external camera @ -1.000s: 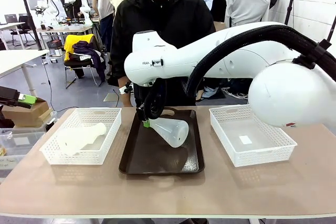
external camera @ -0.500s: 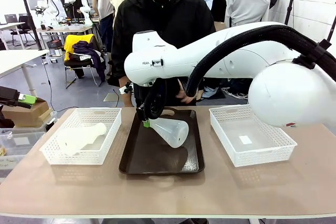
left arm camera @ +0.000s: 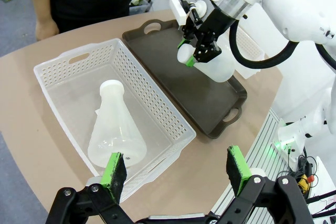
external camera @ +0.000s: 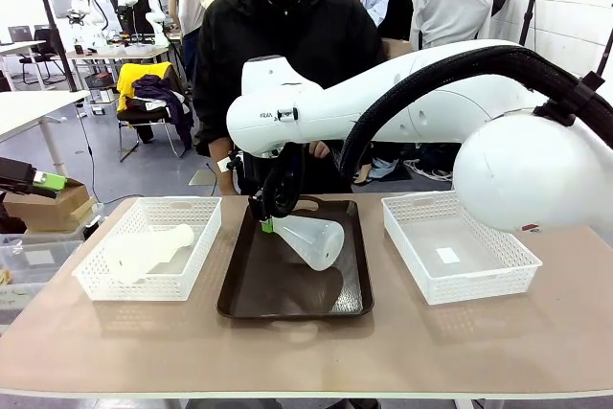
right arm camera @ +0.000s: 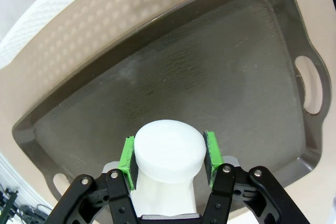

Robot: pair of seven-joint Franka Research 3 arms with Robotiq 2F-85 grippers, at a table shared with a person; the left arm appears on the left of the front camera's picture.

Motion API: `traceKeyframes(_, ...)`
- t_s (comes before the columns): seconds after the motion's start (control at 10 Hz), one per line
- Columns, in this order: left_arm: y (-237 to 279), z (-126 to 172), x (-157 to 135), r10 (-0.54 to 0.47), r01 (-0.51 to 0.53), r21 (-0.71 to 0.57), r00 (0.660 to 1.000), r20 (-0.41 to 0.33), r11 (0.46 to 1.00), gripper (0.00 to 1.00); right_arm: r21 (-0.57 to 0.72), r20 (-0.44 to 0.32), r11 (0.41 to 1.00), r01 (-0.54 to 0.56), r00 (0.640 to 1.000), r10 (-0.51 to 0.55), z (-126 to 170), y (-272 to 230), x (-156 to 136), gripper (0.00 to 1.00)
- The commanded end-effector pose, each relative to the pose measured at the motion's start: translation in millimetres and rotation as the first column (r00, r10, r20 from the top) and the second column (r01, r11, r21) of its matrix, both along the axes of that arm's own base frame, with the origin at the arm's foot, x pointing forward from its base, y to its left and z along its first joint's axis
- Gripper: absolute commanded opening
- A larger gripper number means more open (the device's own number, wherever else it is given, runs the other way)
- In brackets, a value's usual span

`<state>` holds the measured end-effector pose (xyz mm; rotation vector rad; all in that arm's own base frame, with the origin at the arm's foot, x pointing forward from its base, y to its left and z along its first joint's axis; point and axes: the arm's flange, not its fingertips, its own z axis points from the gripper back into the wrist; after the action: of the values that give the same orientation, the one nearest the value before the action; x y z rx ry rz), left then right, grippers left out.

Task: Prepare the laboratory tools.
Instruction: Place the picked Big flask upright in the Handle tray as instructed by the person.

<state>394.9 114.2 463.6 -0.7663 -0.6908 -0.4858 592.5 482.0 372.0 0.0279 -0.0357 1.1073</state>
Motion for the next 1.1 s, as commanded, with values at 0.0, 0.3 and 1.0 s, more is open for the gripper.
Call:
traceKeyframes(0.0, 1, 1, -1, -0.004, 0.004, -0.011, 1.000, 0.005, 1.000, 1.00, 0.001, 0.001, 1.000, 0.000, 1.000, 0.000, 1, 1, -1, 0.00)
traceKeyframes(0.3, 1, 1, -1, -0.004, 0.004, -0.011, 1.000, 0.005, 1.000, 1.00, 0.001, 0.001, 1.000, 0.000, 1.000, 0.000, 1, 1, -1, 0.00)
traceKeyframes(1.0, 1, 1, -1, -0.004, 0.004, -0.011, 1.000, 0.005, 1.000, 1.00, 0.129, 0.101, 0.987, -0.093, 0.992, 0.080, 62, -22, -26, 0.00)
